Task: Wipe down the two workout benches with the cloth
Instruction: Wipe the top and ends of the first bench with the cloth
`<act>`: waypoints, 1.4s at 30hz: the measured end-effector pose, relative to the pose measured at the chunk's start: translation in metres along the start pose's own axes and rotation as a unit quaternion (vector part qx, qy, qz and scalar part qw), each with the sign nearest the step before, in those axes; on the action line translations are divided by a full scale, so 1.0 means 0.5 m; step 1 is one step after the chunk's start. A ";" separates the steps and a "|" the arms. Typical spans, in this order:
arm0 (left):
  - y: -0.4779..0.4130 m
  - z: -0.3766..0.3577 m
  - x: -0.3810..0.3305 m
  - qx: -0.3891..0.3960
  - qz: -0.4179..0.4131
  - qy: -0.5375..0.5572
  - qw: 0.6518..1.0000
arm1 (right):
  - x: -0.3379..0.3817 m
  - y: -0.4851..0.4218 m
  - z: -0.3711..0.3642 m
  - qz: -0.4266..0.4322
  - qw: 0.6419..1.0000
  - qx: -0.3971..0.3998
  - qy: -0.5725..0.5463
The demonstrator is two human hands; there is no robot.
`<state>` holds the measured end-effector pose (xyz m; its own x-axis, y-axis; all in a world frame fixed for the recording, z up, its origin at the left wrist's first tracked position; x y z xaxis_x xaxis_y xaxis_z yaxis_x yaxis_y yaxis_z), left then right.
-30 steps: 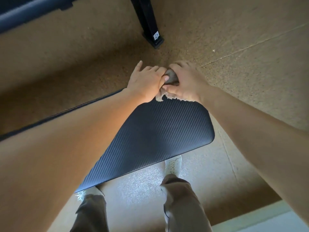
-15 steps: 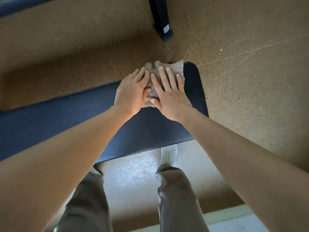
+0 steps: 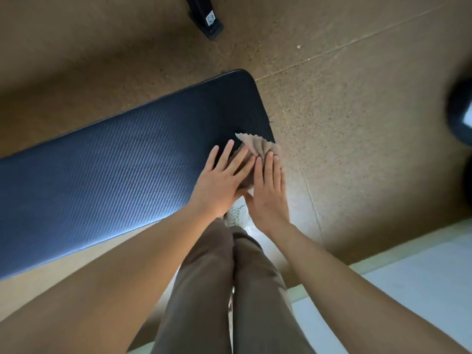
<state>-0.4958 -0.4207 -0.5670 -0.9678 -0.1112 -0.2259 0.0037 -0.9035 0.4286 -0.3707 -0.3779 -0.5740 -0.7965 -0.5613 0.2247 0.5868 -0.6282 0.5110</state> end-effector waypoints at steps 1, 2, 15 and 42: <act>-0.004 -0.002 0.000 -0.005 -0.011 -0.003 1.000 | -0.008 0.000 0.004 0.001 1.000 0.006 -0.026; -0.011 -0.002 0.001 -0.008 -0.019 -0.004 1.000 | -0.016 -0.002 0.011 0.005 0.999 0.015 -0.052; -0.190 0.104 0.088 -0.046 -0.010 -0.047 0.998 | -0.051 -0.230 0.148 -0.074 0.918 0.104 -0.376; -0.501 0.742 0.021 -0.193 0.310 0.604 0.708 | -0.187 -0.591 0.892 0.233 0.938 0.159 -0.200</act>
<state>-0.6002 -0.0418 -0.3525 0.1708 -0.5991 -0.7823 0.6277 -0.5458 0.5550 -0.5350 0.1007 -0.3758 -0.4932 -0.4473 0.7461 0.8622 -0.1375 0.4875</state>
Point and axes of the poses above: each hand's wrist, its own y-axis away from the middle knuckle, its own z-axis out of the back of the hand, x = y × z, the point moved 5 cm from there along -y, towards the middle knuckle, and after that the axes turned 1 degree about -y, right-handed, at the moved point
